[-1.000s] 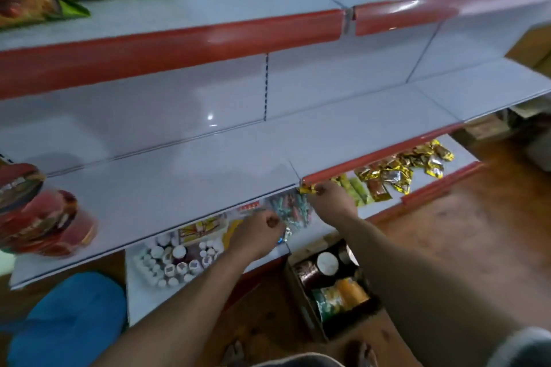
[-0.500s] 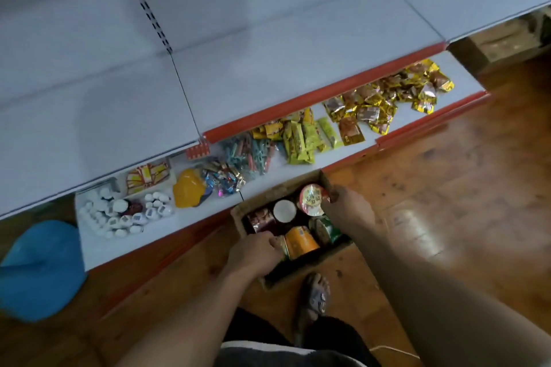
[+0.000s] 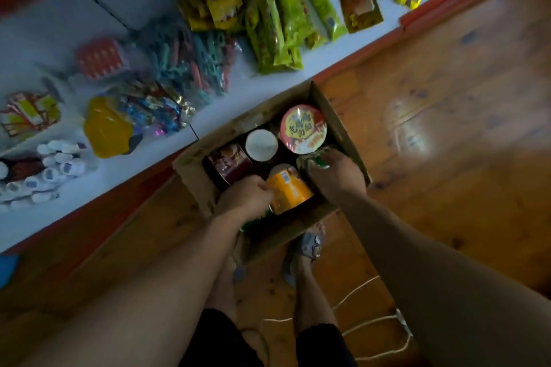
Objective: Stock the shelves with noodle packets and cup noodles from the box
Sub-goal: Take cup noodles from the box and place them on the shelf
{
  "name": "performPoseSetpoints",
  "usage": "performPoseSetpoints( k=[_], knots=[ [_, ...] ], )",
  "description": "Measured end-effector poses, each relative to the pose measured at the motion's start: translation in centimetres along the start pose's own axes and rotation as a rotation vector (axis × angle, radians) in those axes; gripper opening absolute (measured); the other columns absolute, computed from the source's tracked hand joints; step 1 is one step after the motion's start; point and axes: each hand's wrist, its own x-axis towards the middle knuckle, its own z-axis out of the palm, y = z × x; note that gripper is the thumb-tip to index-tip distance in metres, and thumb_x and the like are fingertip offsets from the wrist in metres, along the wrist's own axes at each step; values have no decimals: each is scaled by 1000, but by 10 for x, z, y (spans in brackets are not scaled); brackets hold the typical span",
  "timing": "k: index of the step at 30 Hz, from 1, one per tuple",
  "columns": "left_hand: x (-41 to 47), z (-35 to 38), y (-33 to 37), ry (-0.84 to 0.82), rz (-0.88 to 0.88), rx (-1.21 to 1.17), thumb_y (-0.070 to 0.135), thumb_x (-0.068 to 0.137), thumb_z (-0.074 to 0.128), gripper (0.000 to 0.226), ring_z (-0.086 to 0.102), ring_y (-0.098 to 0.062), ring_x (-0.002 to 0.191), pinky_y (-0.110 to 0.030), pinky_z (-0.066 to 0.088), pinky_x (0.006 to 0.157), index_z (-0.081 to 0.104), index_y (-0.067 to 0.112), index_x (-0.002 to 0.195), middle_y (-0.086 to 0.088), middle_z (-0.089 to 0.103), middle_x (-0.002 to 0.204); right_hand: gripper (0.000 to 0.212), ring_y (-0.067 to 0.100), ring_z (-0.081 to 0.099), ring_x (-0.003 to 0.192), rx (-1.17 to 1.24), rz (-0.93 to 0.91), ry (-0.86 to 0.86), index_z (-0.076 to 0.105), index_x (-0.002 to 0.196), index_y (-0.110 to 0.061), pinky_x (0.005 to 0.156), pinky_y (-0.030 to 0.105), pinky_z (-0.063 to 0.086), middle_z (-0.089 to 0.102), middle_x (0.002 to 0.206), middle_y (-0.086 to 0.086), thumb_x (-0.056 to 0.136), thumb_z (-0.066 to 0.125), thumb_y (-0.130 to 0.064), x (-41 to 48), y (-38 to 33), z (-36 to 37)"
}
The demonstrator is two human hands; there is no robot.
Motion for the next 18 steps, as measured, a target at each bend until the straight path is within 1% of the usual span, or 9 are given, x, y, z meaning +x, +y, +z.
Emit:
performPoseSetpoints(
  k=[3,4,5,7,9,11,13,15,18],
  knots=[
    [58,21,-9,19,1,37,53,88,55,20,64,-21,97,-39,52,89,60,35,95,4,68,107,44,31,57,109,33,77,-2,57,130,-14,77,29,36,62,127,10,96,54,-41,40,27,40],
    [74,29,-13,16,4,56,51,89,56,20,64,-23,102,-40,51,92,61,35,100,4,67,112,47,32,57,113,32,94,-15,55,134,-14,78,29,36,60,130,11,96,54,-41,49,36,53],
    [87,37,-17,4,7,71,48,89,58,27,62,-23,108,-41,50,95,61,33,110,3,65,118,47,32,56,115,29,105,-30,52,138,-18,78,28,36,60,132,10,95,54,-38,57,44,67],
    [110,53,-23,-37,7,81,46,87,63,52,55,-25,120,-43,45,101,50,30,135,0,56,135,52,30,57,117,31,121,-58,48,142,-27,79,26,37,60,134,5,91,57,-32,68,60,95],
    [124,67,-28,-89,28,129,47,83,71,81,40,-28,137,-46,37,108,29,29,151,-2,37,152,51,30,56,115,51,157,-86,51,138,-24,80,28,39,58,133,7,88,58,-30,76,71,119],
    [133,81,-32,-140,80,208,51,75,78,110,20,-28,147,-50,25,115,8,30,156,-1,14,162,49,33,54,116,61,213,-109,52,135,-20,85,32,41,53,134,10,87,57,-32,81,80,138],
    [139,97,-36,-154,134,263,52,66,85,130,6,-26,151,-49,15,118,-6,31,156,2,-3,165,51,34,52,119,51,252,-129,49,137,-19,90,35,41,51,135,11,88,56,-33,84,89,149],
    [144,111,-39,-129,164,319,51,63,87,139,-1,-26,151,-46,8,119,-14,28,155,0,-10,165,52,34,52,119,41,247,-149,47,138,-20,93,36,41,52,134,12,88,55,-32,88,96,156],
    [149,122,-39,-22,214,420,52,65,86,138,3,-29,151,-46,5,121,-14,22,155,-4,-6,165,53,34,53,119,45,223,-152,44,141,-21,93,37,42,53,134,11,90,53,-32,95,102,159]
  ],
)
